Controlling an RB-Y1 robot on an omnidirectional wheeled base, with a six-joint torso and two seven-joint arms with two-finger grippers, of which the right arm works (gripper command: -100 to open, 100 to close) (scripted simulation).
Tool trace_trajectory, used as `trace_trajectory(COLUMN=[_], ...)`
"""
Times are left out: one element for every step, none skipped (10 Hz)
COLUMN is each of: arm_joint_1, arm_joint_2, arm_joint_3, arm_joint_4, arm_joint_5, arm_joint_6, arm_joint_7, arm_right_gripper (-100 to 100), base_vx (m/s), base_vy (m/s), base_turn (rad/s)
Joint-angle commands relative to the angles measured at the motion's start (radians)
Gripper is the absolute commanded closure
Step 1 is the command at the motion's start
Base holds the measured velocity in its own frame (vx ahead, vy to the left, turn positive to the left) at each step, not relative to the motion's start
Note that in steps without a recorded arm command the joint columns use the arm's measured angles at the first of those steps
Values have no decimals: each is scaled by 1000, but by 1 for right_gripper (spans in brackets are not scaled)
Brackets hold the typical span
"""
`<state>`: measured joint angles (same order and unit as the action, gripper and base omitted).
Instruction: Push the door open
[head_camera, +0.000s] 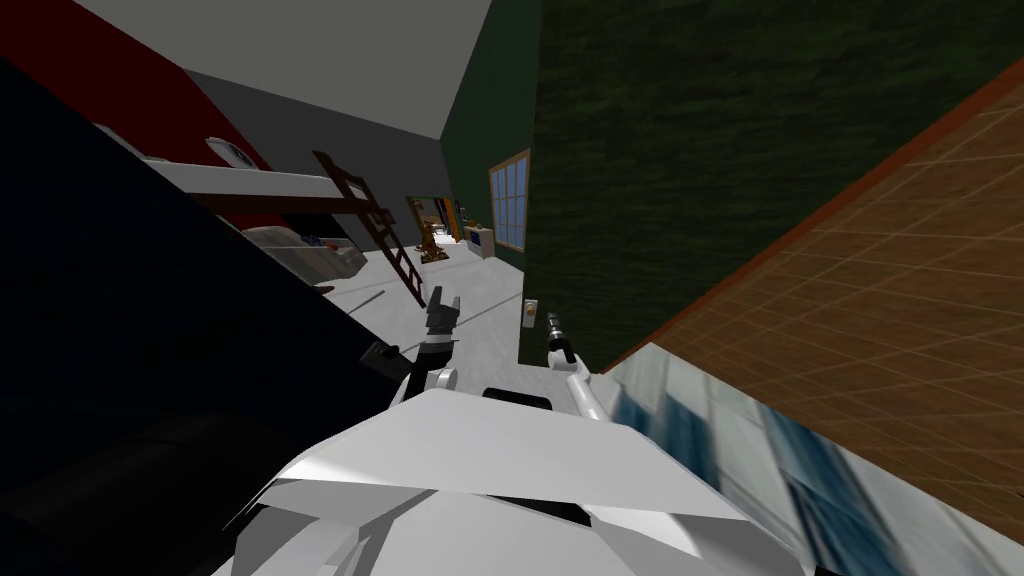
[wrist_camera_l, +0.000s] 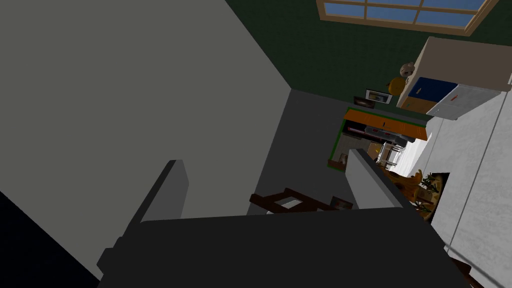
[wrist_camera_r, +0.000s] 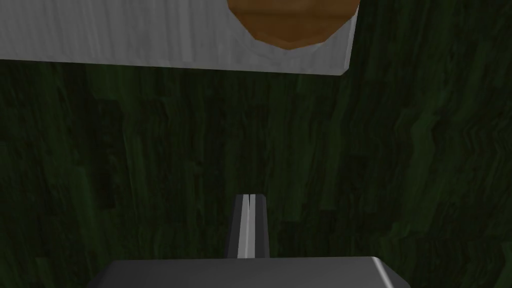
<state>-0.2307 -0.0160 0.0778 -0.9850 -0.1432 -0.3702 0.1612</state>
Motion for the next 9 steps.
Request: trace_trajectory(arm_joint_1=[-24,-48,-57,-74,-92,-101,-120,-138,-157], arm_joint_2=[-5,-7,-8,-8,-7,-7,-5,-2,1], arm_joint_3=[-2,-4,-5,-6,-8,-9,-10,-12,-13], arm_joint_4=[31,64,75,99,123,135,159,184,209], arm_joint_5=[0,1,1,1,2,2,2,3,3], arm_joint_6=[-10,-19,-23,-30,-37,-41,-49,-56,-64], arm_joint_7=[-7,-12,-14,-18,-22,-24,-28,-32,-36], arm_right_gripper=[-100,-100,-100,-100,-100,-100,-100,-100,-100], base_vx=[-63,-71,-74,-60,-57,-47,-53,-71,-78], base_vy=[-59,-47,-42,-44,-45,-34,-20,-13,-10], base_turn=[-104,-113,-66,-70,-99,-51,-76,-81,-86])
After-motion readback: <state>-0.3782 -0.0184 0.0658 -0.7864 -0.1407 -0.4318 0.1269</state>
